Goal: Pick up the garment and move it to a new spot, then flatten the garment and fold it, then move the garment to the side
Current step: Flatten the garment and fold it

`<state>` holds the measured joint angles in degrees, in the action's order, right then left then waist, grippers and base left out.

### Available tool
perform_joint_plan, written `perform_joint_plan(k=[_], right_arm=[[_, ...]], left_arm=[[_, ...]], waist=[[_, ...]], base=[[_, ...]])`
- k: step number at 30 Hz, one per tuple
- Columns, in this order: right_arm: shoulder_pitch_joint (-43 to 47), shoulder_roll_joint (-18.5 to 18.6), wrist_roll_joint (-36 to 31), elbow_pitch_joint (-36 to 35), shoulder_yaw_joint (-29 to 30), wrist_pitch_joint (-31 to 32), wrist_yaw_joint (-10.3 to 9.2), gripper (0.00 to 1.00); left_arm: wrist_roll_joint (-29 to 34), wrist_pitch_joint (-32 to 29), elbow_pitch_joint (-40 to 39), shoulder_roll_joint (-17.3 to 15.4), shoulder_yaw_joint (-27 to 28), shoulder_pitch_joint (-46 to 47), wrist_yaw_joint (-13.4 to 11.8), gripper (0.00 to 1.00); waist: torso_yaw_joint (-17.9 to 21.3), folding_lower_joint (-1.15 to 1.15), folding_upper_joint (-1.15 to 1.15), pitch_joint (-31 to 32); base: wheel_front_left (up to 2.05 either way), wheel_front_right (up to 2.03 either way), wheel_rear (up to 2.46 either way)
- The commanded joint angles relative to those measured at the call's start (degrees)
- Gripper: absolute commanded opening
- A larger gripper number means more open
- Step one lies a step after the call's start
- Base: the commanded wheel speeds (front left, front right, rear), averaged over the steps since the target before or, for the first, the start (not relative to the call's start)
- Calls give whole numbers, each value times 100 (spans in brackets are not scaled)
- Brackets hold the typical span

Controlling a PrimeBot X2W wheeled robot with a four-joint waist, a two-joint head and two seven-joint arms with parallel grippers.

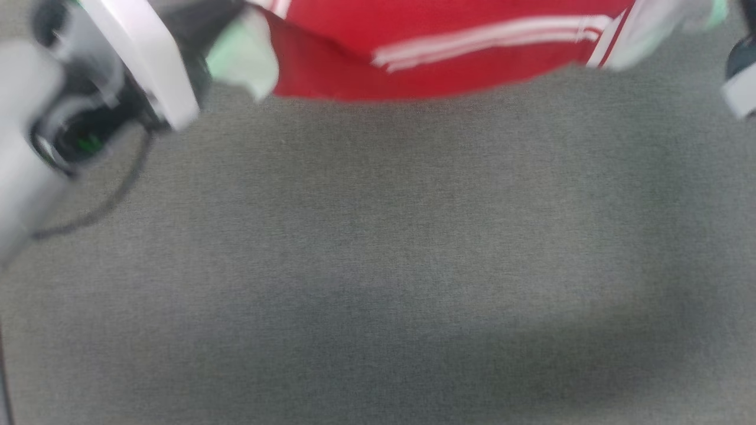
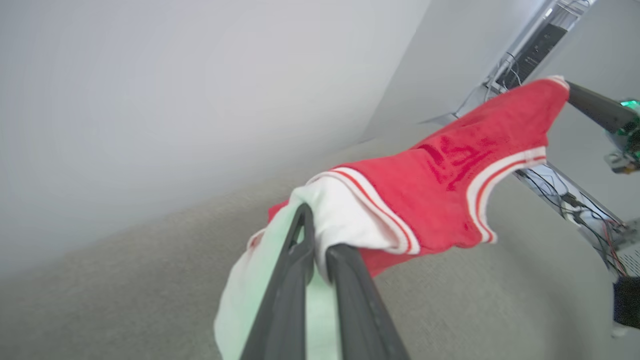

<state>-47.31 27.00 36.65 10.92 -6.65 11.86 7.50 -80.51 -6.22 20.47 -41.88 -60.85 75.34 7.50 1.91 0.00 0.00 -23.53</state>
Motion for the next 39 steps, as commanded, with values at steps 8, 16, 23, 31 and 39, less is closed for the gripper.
perform_joint_plan(k=[8,16,23,31,39], right_arm=[[-509,-308,5,510,197,22,0,0],[-155,-110,131,443,79,238,-1,0],[290,92,273,213,75,579,-1,0],[1201,179,348,-88,43,1076,0,0],[1698,87,-5,13,-312,910,-1,0]], left_arm=[[-143,136,344,251,96,126,-5,0],[-302,-154,-234,-79,-261,-324,-4,0],[-941,-986,-1339,-436,-589,-745,-3,0],[-1189,-1396,-2139,-506,-809,-1246,-3,0],[-749,-1447,-1485,120,-1084,-1626,-3,0]], waist=[[-63,0,0,84],[-104,0,0,136],[-108,0,0,153],[-31,0,0,138],[86,0,0,62]], base=[[0,0,0],[0,0,0],[0,0,0],[0,0,0],[0,0,0]])
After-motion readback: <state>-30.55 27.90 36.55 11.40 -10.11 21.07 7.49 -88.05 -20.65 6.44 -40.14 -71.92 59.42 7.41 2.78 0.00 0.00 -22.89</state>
